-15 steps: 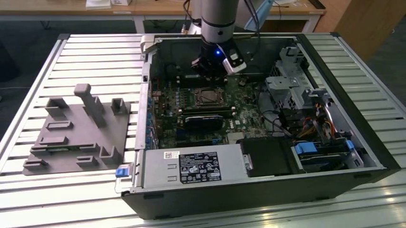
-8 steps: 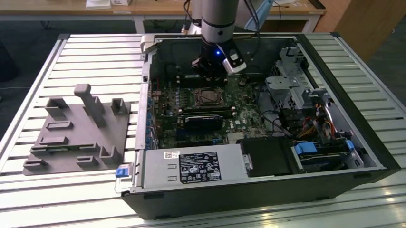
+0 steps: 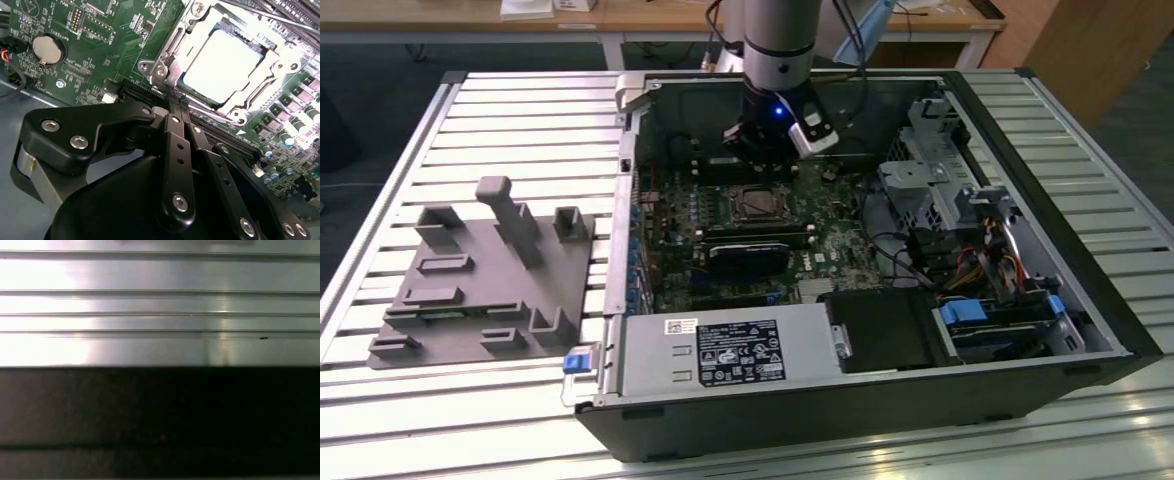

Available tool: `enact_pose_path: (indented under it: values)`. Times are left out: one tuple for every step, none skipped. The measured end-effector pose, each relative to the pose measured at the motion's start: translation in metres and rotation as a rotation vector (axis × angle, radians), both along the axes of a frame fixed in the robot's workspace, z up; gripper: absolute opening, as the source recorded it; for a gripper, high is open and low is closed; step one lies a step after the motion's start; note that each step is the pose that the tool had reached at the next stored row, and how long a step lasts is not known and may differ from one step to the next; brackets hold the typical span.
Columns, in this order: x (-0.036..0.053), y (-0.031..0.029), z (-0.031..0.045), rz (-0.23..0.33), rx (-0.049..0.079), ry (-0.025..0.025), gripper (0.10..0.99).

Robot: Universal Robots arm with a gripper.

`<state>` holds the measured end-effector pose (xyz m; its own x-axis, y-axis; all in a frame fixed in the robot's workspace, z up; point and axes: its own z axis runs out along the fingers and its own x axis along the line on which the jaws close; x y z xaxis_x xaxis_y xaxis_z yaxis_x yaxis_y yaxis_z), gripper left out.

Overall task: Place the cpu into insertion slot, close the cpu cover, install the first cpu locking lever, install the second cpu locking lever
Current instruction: 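Install the first cpu locking lever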

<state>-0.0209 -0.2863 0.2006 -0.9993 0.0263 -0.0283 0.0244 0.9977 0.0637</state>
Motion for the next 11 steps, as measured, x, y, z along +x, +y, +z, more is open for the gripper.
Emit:
enact_pose_path:
  values:
    - [0.0001,0.0001,-0.0005,0.0,-0.004,0.0,0.106]
    - [0.0001,0.0002,-0.001,0.0,-0.009,0.0003,0.106]
    - [0.0001,0.0004,-0.0015,0.0,-0.014,0.0005,0.106]
    - [0.0002,0.0005,-0.002,0.0,-0.018,0.0003,0.106]
    - [0.0004,0.001,-0.0029,0.0,-0.021,-0.0001,0.106]
    - [0.0004,0.0013,-0.0031,0.0,-0.023,-0.0001,0.106]
    - [0.0005,0.0013,-0.003,0.0,-0.023,-0.0001,0.106]
    - [0.0005,0.0015,-0.003,0.0,-0.024,-0.0001,0.106]
    - [0.0006,0.002,-0.0031,0.0,-0.024,-0.0001,0.106]
    - [0.0008,0.0028,-0.0034,0.0,-0.024,-0.0001,0.106]
    - [0.0011,0.0038,-0.0037,0.0,-0.024,0.0,0.106]
